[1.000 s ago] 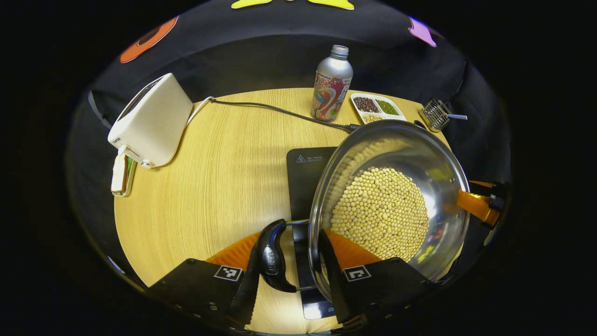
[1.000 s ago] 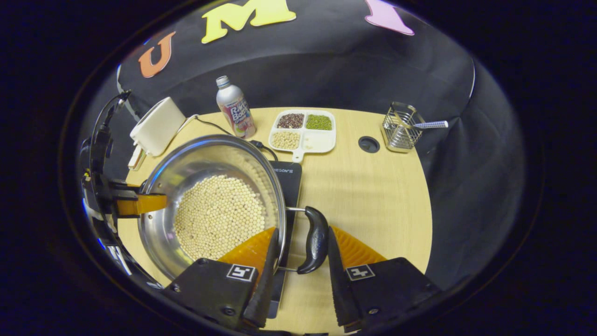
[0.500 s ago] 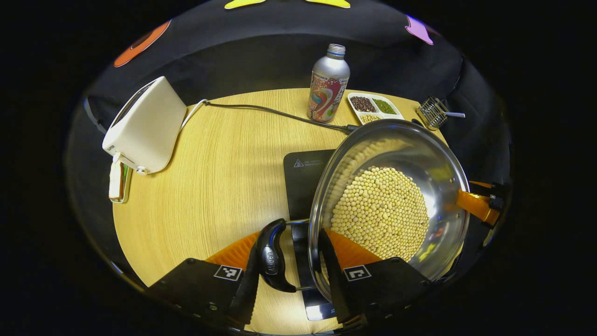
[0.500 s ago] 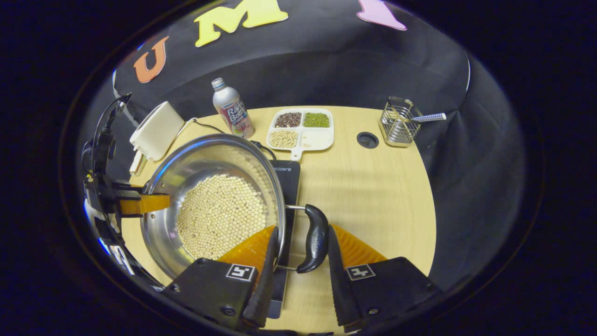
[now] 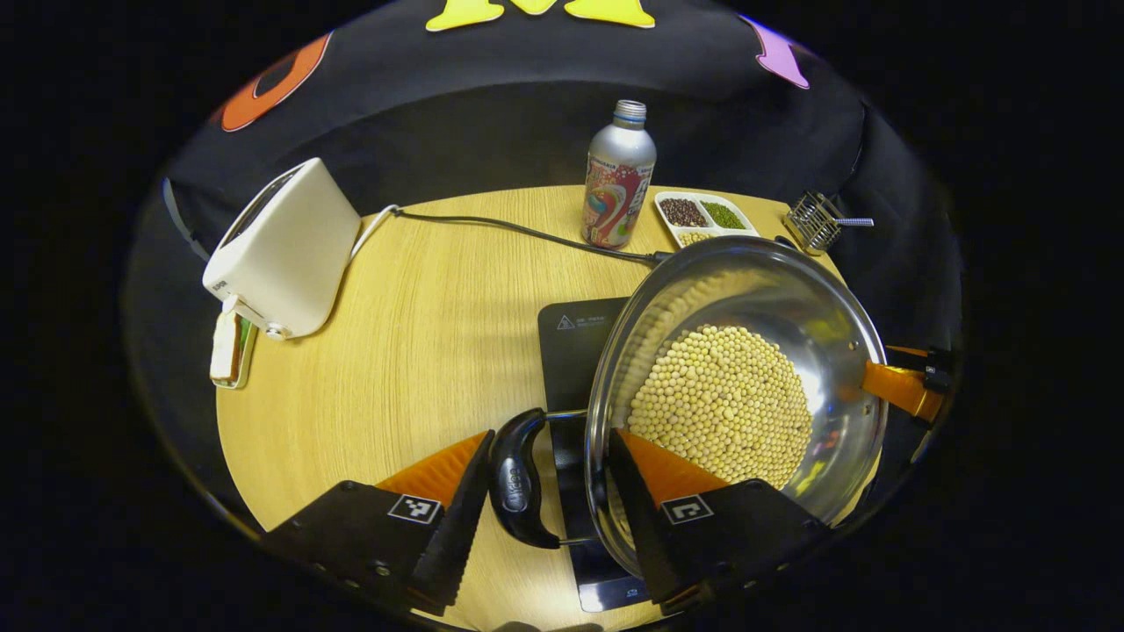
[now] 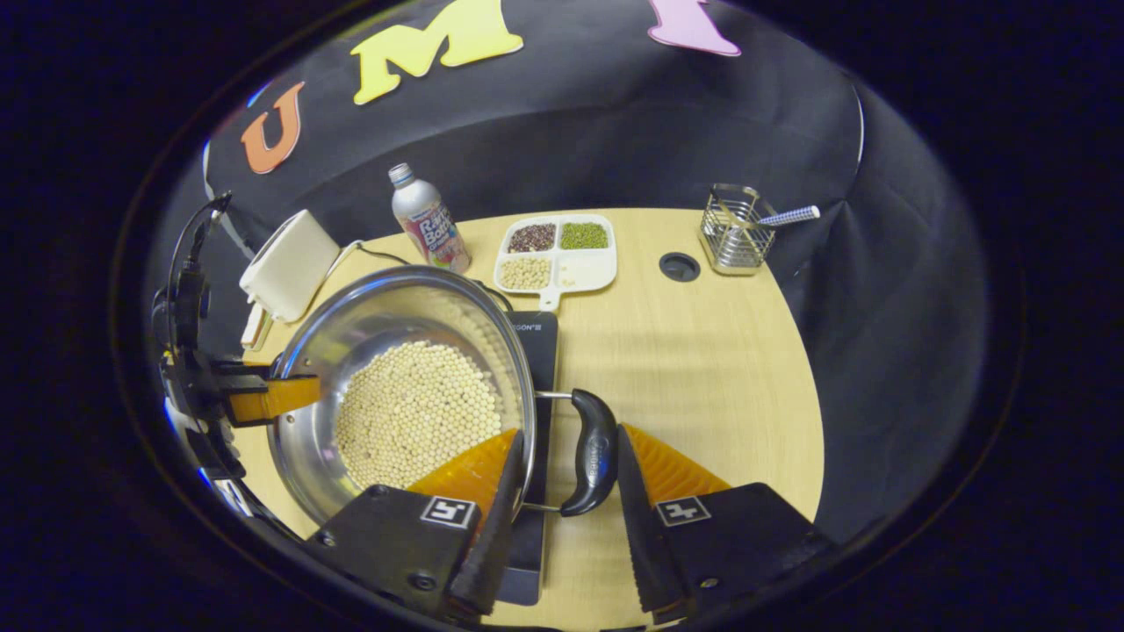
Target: First push the handle of the pot to place it horizontally, then grasp the pot with both hands and set it on the induction cooktop.
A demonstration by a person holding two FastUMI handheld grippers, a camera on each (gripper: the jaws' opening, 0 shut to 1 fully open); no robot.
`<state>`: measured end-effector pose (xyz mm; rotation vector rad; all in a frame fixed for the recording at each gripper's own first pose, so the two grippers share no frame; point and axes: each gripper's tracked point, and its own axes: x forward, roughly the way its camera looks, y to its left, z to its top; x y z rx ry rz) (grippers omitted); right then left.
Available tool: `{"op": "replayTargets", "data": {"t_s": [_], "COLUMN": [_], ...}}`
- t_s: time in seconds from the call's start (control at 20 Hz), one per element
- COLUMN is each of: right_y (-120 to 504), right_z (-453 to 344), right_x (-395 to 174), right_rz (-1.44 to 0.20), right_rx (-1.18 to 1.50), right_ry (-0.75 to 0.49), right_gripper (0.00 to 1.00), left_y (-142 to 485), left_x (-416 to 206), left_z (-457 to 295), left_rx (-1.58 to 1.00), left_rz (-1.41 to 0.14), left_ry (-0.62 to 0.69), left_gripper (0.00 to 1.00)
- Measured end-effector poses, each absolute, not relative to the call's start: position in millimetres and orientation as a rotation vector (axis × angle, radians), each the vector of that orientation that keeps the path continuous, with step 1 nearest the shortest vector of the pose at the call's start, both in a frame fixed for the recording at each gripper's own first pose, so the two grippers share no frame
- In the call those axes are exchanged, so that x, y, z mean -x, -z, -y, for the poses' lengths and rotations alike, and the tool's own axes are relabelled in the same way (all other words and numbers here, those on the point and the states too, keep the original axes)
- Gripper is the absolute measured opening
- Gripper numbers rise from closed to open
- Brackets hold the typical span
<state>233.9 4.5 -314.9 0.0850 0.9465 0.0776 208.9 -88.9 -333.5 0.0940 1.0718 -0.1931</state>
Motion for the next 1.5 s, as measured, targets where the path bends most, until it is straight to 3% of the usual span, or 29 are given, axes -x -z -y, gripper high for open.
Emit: {"op": "replayTargets", "data": {"t_s": [0.05,0.15,0.25,0.3,1.0,1.5], "right_y": [307.0,290.0,277.2,271.5,235.5,111.5], "right_z": [-2.5,-0.5,-9.0,-14.8,-66.4,-105.4], "right_x": [-237.9,-246.2,-243.4,-241.8,-204.5,-134.8], "right_rz": [-0.909,-0.817,-0.767,-0.747,-0.644,-0.386], "right_rx": [-0.075,-0.046,-0.033,-0.032,0.000,0.053], "right_ry": [-0.081,-0.076,-0.096,-0.104,-0.076,-0.058], "right_gripper": [0.67,0.68,0.80,0.95,0.95,0.95], "left_y": [327.6,310.1,296.0,290.7,228.5,116.9], "left_x": [-209.5,-212.7,-214.6,-215.0,-187.7,-135.9], "left_z": [88.1,84.7,81.6,82.4,62.9,33.9], "left_rx": [-0.110,-0.138,-0.146,-0.140,-0.076,-0.029], "left_rz": [-1.037,-0.952,-0.879,-0.852,-0.621,-0.372], "left_ry": [0.194,0.182,0.159,0.152,0.132,0.176], "left_gripper": [0.78,1.00,0.98,0.97,0.98,0.97]}}
